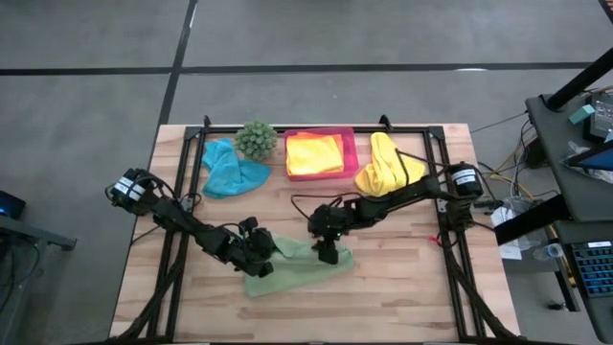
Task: Fold microfiber towels
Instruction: Fold the green microfiber towel
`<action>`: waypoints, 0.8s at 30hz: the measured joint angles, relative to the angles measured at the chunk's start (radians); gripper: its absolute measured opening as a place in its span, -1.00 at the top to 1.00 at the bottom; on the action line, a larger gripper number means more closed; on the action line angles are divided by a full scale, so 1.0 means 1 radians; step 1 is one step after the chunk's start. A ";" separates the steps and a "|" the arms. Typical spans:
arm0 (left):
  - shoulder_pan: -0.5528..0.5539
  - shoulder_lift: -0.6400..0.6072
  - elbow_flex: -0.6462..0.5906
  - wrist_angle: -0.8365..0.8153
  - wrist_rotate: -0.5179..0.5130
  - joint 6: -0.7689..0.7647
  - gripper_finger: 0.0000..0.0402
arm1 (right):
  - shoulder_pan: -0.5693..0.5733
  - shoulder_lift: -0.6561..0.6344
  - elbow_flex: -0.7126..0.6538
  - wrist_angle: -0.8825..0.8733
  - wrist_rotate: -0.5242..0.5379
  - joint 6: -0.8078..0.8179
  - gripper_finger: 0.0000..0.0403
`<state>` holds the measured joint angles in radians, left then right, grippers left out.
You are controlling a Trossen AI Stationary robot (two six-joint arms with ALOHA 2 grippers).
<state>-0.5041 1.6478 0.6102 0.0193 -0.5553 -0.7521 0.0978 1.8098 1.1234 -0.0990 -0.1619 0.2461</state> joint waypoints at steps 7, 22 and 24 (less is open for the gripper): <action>-0.001 0.001 0.000 0.002 -0.003 -0.001 0.57 | 0.008 0.088 -0.009 0.232 -0.232 0.033 0.25; -0.001 0.001 -0.011 0.009 -0.016 0.000 0.57 | 0.094 0.083 -0.003 0.238 -0.238 -0.140 0.94; -0.001 0.001 -0.011 0.011 -0.017 -0.001 0.57 | 0.110 0.075 -0.003 0.231 -0.239 -0.171 0.95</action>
<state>-0.5049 1.6485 0.5995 0.0301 -0.5722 -0.7528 0.2077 1.8849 1.1206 0.1324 -0.4006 0.0752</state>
